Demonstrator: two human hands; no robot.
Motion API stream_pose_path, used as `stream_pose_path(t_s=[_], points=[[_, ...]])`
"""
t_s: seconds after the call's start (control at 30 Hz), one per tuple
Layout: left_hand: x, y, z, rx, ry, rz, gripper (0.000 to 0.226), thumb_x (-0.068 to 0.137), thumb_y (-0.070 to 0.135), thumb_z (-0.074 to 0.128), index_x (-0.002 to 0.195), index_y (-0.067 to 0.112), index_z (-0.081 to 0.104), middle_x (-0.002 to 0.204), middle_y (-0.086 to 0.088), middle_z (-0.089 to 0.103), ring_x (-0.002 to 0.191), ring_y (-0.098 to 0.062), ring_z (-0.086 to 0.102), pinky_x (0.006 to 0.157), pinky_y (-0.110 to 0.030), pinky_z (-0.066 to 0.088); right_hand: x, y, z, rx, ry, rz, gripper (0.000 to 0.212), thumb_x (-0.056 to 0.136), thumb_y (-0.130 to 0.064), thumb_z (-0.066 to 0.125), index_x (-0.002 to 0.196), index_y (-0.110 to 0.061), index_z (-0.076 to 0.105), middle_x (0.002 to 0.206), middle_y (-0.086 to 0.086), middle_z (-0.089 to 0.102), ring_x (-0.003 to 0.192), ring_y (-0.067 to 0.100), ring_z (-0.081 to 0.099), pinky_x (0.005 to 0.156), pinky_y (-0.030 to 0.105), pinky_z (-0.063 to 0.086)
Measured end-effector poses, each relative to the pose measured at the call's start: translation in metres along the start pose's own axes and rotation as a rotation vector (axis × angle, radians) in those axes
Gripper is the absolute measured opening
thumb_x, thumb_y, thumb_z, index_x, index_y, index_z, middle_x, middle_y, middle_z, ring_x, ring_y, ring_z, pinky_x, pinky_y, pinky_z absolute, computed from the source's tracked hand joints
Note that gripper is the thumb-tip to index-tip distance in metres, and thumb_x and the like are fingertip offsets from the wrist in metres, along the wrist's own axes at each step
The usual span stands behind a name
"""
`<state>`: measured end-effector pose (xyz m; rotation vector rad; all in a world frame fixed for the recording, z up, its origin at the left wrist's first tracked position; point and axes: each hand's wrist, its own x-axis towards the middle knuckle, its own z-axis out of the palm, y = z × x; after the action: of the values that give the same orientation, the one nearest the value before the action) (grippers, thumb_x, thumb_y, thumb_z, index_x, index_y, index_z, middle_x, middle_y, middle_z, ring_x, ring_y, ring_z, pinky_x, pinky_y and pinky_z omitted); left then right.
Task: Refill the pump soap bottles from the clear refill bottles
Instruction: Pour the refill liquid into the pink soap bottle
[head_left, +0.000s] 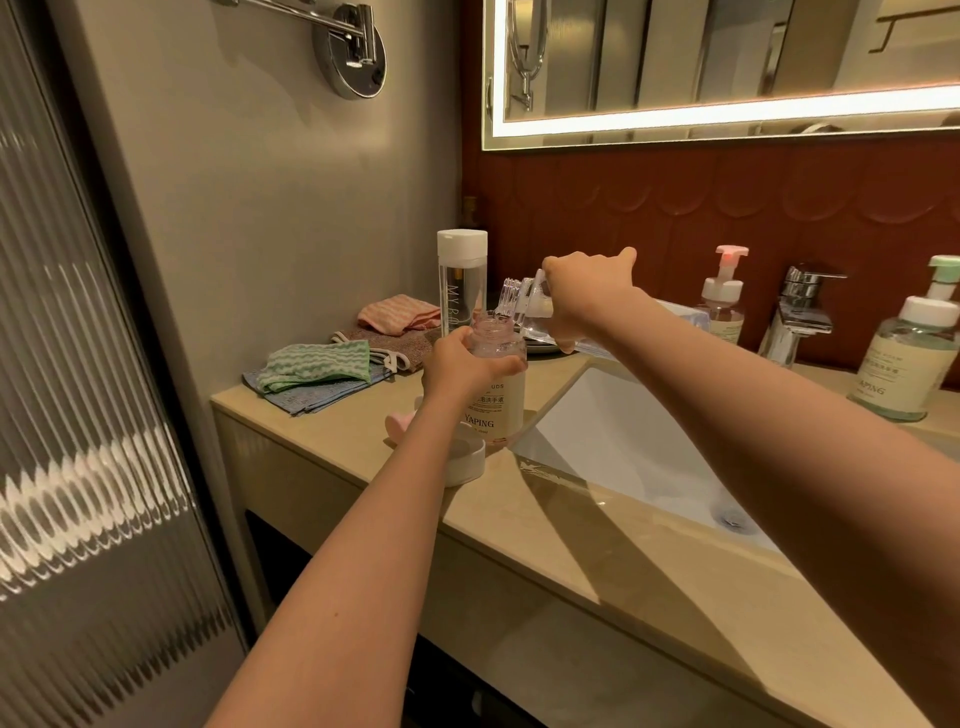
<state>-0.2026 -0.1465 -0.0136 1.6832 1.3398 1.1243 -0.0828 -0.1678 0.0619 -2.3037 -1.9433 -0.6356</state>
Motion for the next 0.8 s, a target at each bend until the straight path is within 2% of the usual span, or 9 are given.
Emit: stream_pose_path(t_s=[0.2, 0.4, 0.63, 0.8], points=[[0.0008, -0.0004, 0.0006, 0.004, 0.004, -0.002, 0.071, 0.074, 0.031, 0.077, 0.134, 0.011, 0.045, 0.136, -0.005, 0.050, 0.123, -0.025, 0.046, 0.089, -0.034, 0.039, 0.0007, -0.0006, 0.0008, 0.003, 0.013, 0.002, 0.041, 0.073, -0.023, 0.075, 0.109, -0.018, 0.056, 0.092, -0.002, 0.057, 0.089, 0.023, 0.058, 0.089, 0.042, 0.031], [0.0016, -0.0007, 0.0005, -0.001, 0.001, -0.007, 0.071, 0.074, 0.030, 0.076, 0.135, 0.012, 0.045, 0.136, -0.005, 0.050, 0.124, -0.025, 0.045, 0.091, -0.036, 0.039, -0.0008, -0.0015, -0.0013, -0.008, 0.005, 0.001, 0.044, 0.072, -0.017, 0.075, 0.111, -0.018, 0.055, 0.091, -0.001, 0.054, 0.093, 0.024, 0.058, 0.092, 0.043, 0.031], [0.0036, -0.0023, 0.0014, -0.002, 0.004, -0.008, 0.079, 0.073, 0.032, 0.077, 0.139, 0.010, 0.039, 0.139, -0.005, 0.048, 0.125, -0.025, 0.044, 0.094, -0.037, 0.040, -0.0018, -0.0020, -0.0015, -0.001, 0.029, -0.003, 0.036, 0.076, -0.015, 0.069, 0.110, -0.017, 0.055, 0.088, -0.001, 0.052, 0.088, 0.023, 0.057, 0.093, 0.044, 0.030], [0.0042, -0.0031, 0.0015, -0.004, 0.003, -0.011, 0.081, 0.073, 0.032, 0.077, 0.140, 0.011, 0.038, 0.139, -0.005, 0.048, 0.125, -0.025, 0.044, 0.094, -0.038, 0.040, -0.0018, -0.0025, -0.0018, -0.011, 0.016, -0.007, 0.040, 0.077, -0.016, 0.070, 0.113, -0.016, 0.053, 0.089, -0.001, 0.052, 0.084, 0.022, 0.052, 0.094, 0.044, 0.029]])
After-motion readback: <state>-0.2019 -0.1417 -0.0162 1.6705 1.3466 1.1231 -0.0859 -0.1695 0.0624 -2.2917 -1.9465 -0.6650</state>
